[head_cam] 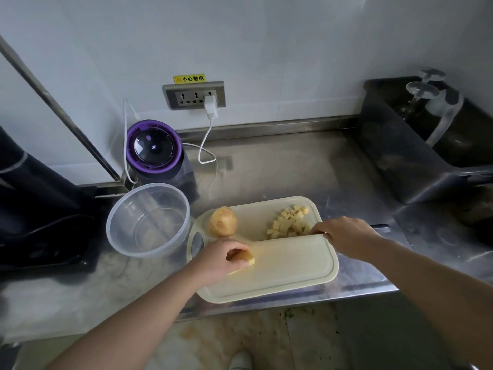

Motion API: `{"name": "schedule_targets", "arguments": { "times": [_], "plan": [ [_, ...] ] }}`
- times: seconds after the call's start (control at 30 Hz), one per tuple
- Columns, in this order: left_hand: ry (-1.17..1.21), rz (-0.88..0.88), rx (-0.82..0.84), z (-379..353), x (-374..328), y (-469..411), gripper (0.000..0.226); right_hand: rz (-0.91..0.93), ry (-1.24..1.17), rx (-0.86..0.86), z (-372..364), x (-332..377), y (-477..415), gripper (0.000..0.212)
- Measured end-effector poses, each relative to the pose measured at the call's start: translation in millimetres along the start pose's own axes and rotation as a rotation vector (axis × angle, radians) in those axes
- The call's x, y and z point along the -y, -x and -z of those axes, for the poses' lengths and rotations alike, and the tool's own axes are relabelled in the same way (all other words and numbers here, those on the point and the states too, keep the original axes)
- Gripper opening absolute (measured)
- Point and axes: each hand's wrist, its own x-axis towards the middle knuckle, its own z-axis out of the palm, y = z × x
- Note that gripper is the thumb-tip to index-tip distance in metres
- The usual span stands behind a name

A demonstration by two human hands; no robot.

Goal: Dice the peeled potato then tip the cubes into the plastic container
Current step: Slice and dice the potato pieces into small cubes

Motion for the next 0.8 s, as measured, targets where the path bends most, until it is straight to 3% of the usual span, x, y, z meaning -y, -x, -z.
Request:
{"name": "schedule_targets", "arguments": {
  "times": [0.37, 0.53, 0.63, 0.73, 0.8],
  "plan": [
    [-0.028, 0.052, 0.119, 4.2, -4.2, -6.9, 0.058, 0.001, 0.041, -0.031, 14.7, 12.9, -19.1, 0.035],
    [-0.088, 0.081, 0.152, 2.7, -9.2, -7.6, 0.061, -0.009, -0.162, -0.049, 23.8, 9.6, 2.9, 0.031],
    [-0.162, 0.031, 0.075, -6.1, -18.0, -2.9, 0.061, -0.056, -0.266, -0.104, 18.9, 5.9, 17.5, 0.028],
    [-0.201, -0.037, -0.103, -20.7, -29.9, -1.5, 0.064, -0.088, -0.250, -0.134, 11.3, 9.7, 35.6, 0.017],
    [-0.243, -0.081, -0.205, -31.4, -35.9, -3.6, 0.064, -0.100, -0.233, -0.122, 5.7, 17.4, 48.7, 0.021]
  ]
}}
